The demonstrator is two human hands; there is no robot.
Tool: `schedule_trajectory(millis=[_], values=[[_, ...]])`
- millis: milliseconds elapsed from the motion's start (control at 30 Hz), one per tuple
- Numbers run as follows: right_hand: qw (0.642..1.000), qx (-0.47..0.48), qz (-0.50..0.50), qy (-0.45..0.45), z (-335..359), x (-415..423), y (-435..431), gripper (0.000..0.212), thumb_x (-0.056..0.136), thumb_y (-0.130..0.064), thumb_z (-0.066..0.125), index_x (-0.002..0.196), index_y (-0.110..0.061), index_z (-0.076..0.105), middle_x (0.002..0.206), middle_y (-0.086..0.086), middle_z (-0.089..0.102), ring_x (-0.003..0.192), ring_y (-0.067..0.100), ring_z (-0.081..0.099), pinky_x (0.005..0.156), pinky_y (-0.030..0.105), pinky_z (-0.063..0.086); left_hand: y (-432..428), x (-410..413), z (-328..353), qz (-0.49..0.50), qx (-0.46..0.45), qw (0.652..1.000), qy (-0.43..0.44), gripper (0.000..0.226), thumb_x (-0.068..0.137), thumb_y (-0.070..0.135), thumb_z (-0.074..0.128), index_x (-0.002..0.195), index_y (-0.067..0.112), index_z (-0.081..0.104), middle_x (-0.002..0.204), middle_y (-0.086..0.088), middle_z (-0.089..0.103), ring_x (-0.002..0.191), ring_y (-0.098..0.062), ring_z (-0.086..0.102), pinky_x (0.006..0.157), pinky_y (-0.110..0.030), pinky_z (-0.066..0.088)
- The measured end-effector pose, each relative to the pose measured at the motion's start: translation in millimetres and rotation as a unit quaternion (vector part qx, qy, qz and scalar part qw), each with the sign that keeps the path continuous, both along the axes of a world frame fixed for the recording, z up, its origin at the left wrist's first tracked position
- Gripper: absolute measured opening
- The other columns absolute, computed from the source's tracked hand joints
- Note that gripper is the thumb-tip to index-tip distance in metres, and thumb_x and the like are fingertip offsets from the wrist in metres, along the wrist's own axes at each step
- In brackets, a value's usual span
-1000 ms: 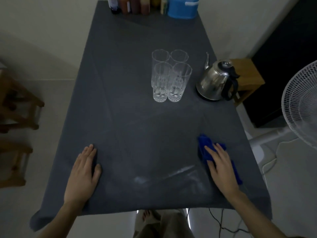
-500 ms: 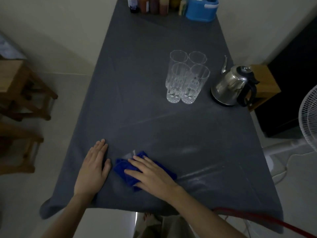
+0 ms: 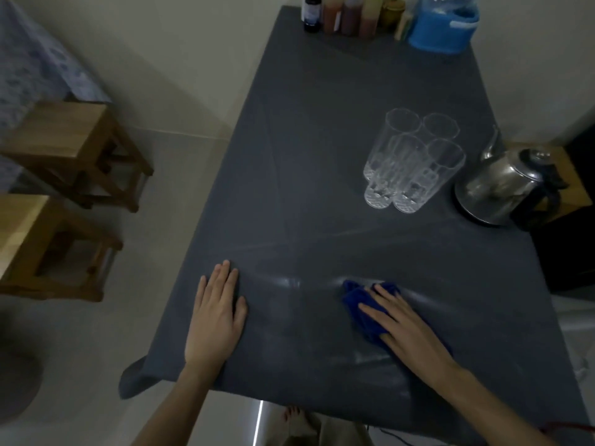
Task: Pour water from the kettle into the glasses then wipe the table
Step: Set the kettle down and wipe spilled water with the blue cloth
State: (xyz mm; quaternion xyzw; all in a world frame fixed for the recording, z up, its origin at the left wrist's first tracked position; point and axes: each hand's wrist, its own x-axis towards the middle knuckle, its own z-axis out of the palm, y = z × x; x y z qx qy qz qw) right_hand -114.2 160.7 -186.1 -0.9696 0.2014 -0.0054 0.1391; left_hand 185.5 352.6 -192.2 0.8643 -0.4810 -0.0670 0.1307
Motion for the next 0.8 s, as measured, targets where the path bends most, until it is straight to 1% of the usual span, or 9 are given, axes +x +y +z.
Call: schedule_trajectory(millis=[100,167,233,333,433,500,600,700,800], values=[[0.997,-0.002,0.066,-0.024,-3.4,45.7,11.7,0.070,0.079,-0.007,0.072,0.142,-0.020,0.044,0.153,0.003,0.035,0.142,0.020,0.026,0.119,0.033,0.010,0.2,0.6,-0.9,0.012,-0.007,1.000,0.005,0.052,0.098,0.030,0.033,0.145,0.008,0.036,0.156,-0.007,0.026,0.145,-0.017,0.019,0.120,-0.028,-0.003],[0.992,-0.004,0.114,-0.052,-7.0,89.8,28.5,0.055,0.083,-0.012,0.061,0.137,-0.018,0.051,0.150,0.006,0.040,0.140,0.023,0.033,0.119,0.037,0.015,-0.1,1.6,-0.2,0.010,-0.010,1.000,0.010,0.051,0.098,0.028,0.032,0.145,0.009,0.036,0.156,-0.007,0.026,0.145,-0.017,0.020,0.120,-0.026,-0.004],[0.990,0.000,0.117,-0.077,-12.4,135.4,46.0,0.050,0.086,-0.015,0.051,0.136,-0.017,0.053,0.149,0.007,0.043,0.138,0.025,0.037,0.117,0.042,0.023,0.3,2.5,-0.1,0.006,-0.010,1.000,0.013,0.051,0.097,0.026,0.030,0.144,0.008,0.037,0.155,-0.009,0.029,0.144,-0.018,0.022,0.120,-0.027,-0.003],[0.993,0.004,0.063,-0.104,-15.1,182.8,58.3,0.052,0.084,-0.010,0.063,0.135,-0.014,0.054,0.147,0.009,0.045,0.138,0.028,0.037,0.114,0.046,0.028,1.4,3.1,-0.6,0.004,-0.007,1.000,0.018,0.051,0.095,0.021,0.031,0.144,0.008,0.037,0.155,-0.008,0.030,0.144,-0.017,0.022,0.120,-0.027,-0.001],[0.993,-0.008,0.020,-0.113,-10.3,196.1,51.1,0.055,0.078,-0.007,0.071,0.131,-0.013,0.058,0.143,0.011,0.050,0.136,0.029,0.041,0.113,0.045,0.028,1.3,3.7,-1.6,0.011,-0.004,1.000,0.020,0.052,0.095,0.021,0.032,0.145,0.008,0.036,0.155,-0.007,0.030,0.144,-0.015,0.022,0.120,-0.026,-0.001],[0.993,-0.035,0.000,-0.113,-8.6,190.8,34.0,0.054,0.074,-0.006,0.070,0.127,-0.011,0.061,0.139,0.013,0.054,0.132,0.031,0.046,0.113,0.044,0.030,0.9,4.0,-1.8,0.017,-0.007,1.000,0.024,0.052,0.096,0.023,0.030,0.145,0.009,0.036,0.155,-0.006,0.029,0.144,-0.014,0.021,0.120,-0.025,-0.001],[0.989,-0.078,-0.056,-0.111,-10.2,163.0,-6.4,0.049,0.074,-0.009,0.060,0.123,-0.008,0.064,0.133,0.016,0.058,0.126,0.035,0.051,0.113,0.041,0.025,0.9,3.9,-2.4,0.017,-0.011,1.000,0.022,0.050,0.097,0.021,0.034,0.145,0.010,0.036,0.156,-0.004,0.028,0.145,-0.013,0.019,0.120,-0.025,-0.003],[0.982,-0.050,-0.152,-0.103,-4.2,133.9,-36.2,0.051,0.076,-0.003,0.073,0.126,-0.006,0.061,0.133,0.017,0.057,0.129,0.035,0.048,0.108,0.047,0.037,1.0,4.0,-4.6,0.015,-0.019,0.999,0.021,0.050,0.097,0.022,0.032,0.145,0.009,0.036,0.156,-0.005,0.028,0.145,-0.014,0.020,0.120,-0.028,0.001],[0.981,-0.031,-0.154,-0.115,-7.1,141.4,-28.1,0.056,0.071,0.003,0.075,0.125,-0.004,0.061,0.133,0.021,0.056,0.125,0.036,0.051,0.108,0.046,0.038,0.9,3.7,-6.0,0.012,-0.024,0.999,0.025,0.051,0.096,0.022,0.030,0.144,0.008,0.037,0.155,-0.005,0.029,0.145,-0.015,0.021,0.120,-0.029,0.003]])
